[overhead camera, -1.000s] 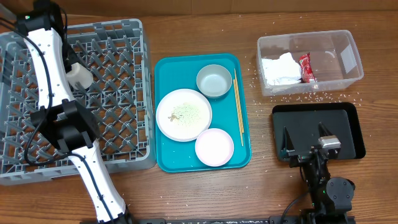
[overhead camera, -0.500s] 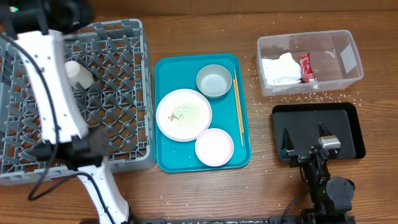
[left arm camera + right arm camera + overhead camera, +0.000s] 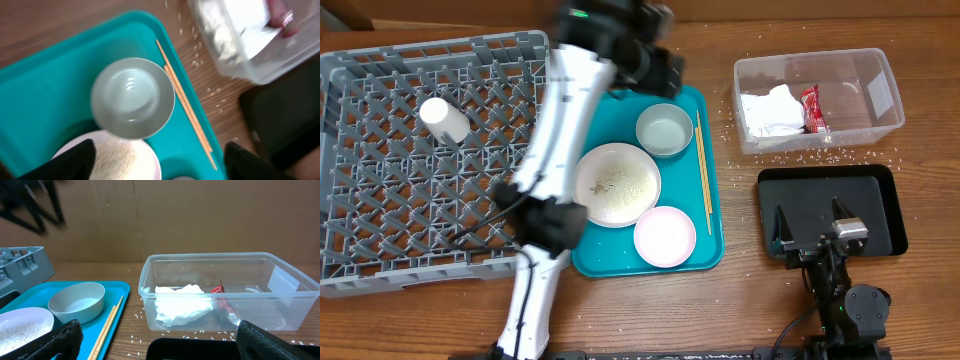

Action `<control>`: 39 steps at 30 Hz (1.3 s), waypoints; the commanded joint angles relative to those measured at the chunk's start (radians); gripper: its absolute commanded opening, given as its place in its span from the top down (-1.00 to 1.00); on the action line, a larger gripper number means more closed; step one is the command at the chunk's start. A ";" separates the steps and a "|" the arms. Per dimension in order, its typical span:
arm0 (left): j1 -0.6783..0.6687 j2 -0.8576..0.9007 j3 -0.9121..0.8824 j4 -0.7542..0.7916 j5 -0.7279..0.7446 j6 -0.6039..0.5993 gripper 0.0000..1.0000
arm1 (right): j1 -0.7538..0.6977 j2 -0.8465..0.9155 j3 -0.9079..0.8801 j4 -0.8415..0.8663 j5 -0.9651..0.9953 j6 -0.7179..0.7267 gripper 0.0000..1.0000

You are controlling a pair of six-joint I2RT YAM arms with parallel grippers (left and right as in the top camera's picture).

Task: Sort waste into correct bins and load items into the dishwasher
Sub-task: 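Move the left gripper to the grey bowl and grasp its rim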

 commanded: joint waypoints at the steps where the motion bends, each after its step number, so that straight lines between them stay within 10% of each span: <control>1: -0.058 0.085 -0.005 0.025 -0.125 0.050 -0.57 | -0.005 -0.010 -0.010 0.006 0.013 -0.001 -1.00; 20: -0.159 0.291 -0.005 0.061 -0.214 0.108 -0.09 | -0.005 -0.010 -0.010 0.007 0.013 -0.001 -1.00; 39: -0.169 0.290 -0.002 0.050 -0.198 0.070 0.92 | -0.005 -0.010 -0.010 0.007 0.012 -0.001 -1.00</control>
